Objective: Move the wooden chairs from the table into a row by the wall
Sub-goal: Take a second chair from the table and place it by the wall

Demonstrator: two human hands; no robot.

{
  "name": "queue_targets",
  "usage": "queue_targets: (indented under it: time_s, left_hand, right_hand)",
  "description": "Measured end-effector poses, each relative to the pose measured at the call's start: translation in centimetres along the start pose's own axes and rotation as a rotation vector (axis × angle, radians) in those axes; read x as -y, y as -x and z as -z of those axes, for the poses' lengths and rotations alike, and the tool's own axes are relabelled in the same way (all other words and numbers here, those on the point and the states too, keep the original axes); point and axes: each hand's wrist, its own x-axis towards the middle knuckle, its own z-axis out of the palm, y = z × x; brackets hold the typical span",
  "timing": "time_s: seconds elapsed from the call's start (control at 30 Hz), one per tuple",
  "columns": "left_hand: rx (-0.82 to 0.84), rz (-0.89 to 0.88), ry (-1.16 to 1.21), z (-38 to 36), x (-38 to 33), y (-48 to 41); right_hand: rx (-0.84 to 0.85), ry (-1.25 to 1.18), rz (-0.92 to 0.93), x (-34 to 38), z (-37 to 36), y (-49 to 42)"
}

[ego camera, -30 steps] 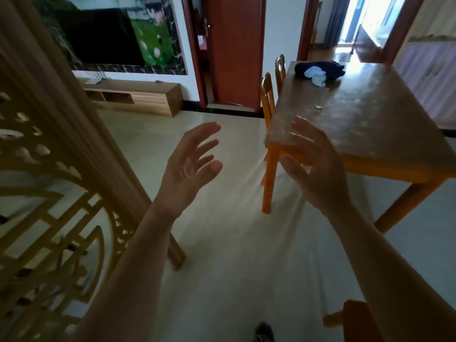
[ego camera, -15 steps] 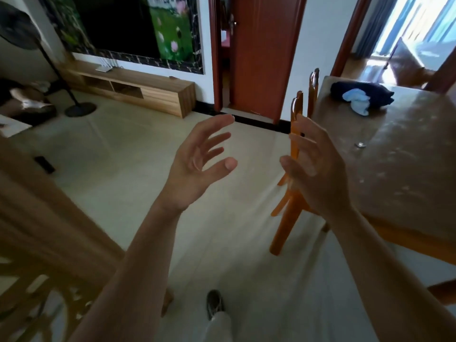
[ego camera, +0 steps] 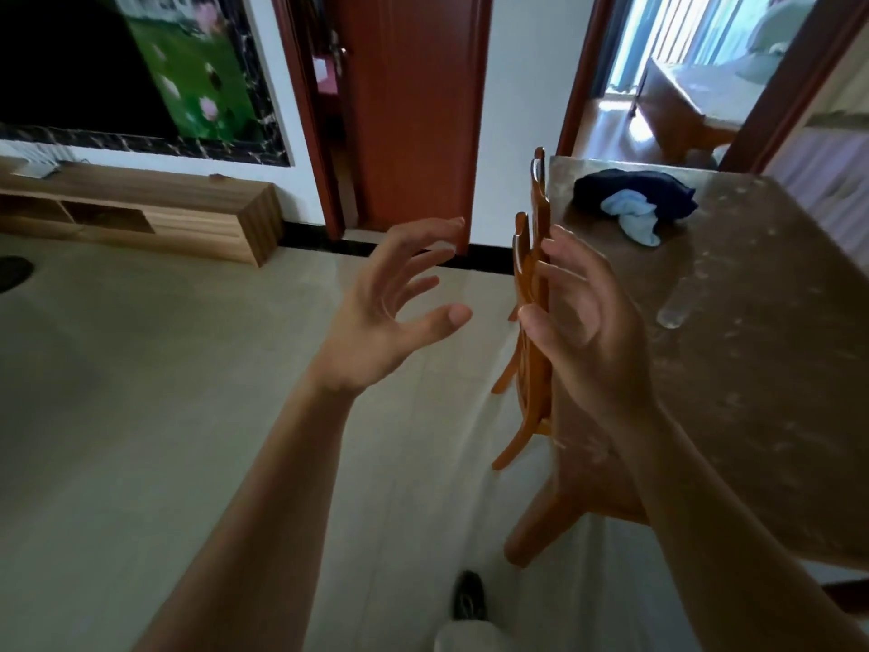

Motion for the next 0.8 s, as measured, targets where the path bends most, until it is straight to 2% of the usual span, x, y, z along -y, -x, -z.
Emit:
queue_targets:
  time_s: [0.17, 0.43, 0.63, 0.8]
  left_hand:
    - [0.054, -0.007, 0.02, 3.1, 6.7, -9.3]
    - [0.05, -0.011, 0.019, 9.8, 14.5, -25.0]
    - [0.044, -0.012, 0.042, 13.4, 22.4, -34.2]
    - [0.152, -0.05, 0.08, 16.2, 31.8, -43.9]
  right_hand:
    - [-0.06, -0.062, 0.02, -7.0, -3.6, -8.9]
    - [-0.087, -0.089, 0.051, -15.3, -9.5, -25.1]
    - [-0.053, -0.046, 0.02, -21.7, -12.9, -34.7]
    - [-0.131, 0.1, -0.085, -28.2, -15.8, -42.3]
